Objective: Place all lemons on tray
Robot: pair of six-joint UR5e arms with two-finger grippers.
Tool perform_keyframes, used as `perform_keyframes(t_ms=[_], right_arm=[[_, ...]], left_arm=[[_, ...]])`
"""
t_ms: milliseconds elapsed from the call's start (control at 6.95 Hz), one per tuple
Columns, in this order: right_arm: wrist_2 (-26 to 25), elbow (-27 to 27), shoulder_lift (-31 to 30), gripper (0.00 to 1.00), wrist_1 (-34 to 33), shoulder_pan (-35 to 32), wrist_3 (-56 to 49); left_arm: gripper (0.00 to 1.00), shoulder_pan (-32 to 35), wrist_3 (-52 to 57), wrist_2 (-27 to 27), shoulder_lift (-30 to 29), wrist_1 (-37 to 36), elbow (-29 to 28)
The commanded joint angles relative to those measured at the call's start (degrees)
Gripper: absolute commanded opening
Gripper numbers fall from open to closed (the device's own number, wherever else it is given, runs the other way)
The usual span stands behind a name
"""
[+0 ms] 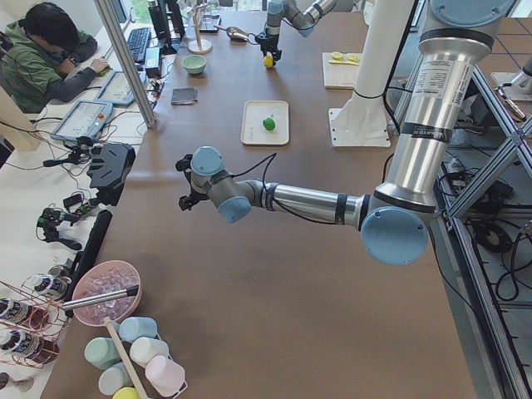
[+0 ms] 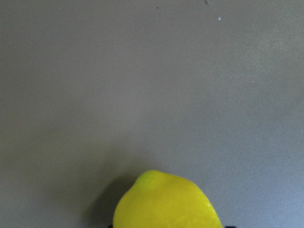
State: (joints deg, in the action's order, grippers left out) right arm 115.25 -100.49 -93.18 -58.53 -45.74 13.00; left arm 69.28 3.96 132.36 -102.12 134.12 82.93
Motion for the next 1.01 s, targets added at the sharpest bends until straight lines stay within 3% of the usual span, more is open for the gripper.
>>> perform_keyframes(t_ms=[0, 432, 720, 864], right_arm=[[4.26, 0.2, 6.49, 0.0, -0.44, 0.39, 20.2], [1.58, 0.73, 20.97, 0.0, -1.66, 10.64, 53.18], [-5.18, 3.78, 31.79, 0.0, -8.76, 15.75, 60.45], [-6.95, 6.76, 35.23, 0.23, -8.88, 16.64, 60.74]], left_arm=[[0.99, -0.02, 0.0, 0.0, -0.01, 0.0, -0.05], [0.99, -0.1, 0.0, 0.0, -0.1, 0.0, -0.05], [0.99, -0.11, 0.0, 0.0, -0.01, 0.0, -0.13], [0.99, -0.11, 0.0, 0.0, -0.01, 0.09, -0.22]])
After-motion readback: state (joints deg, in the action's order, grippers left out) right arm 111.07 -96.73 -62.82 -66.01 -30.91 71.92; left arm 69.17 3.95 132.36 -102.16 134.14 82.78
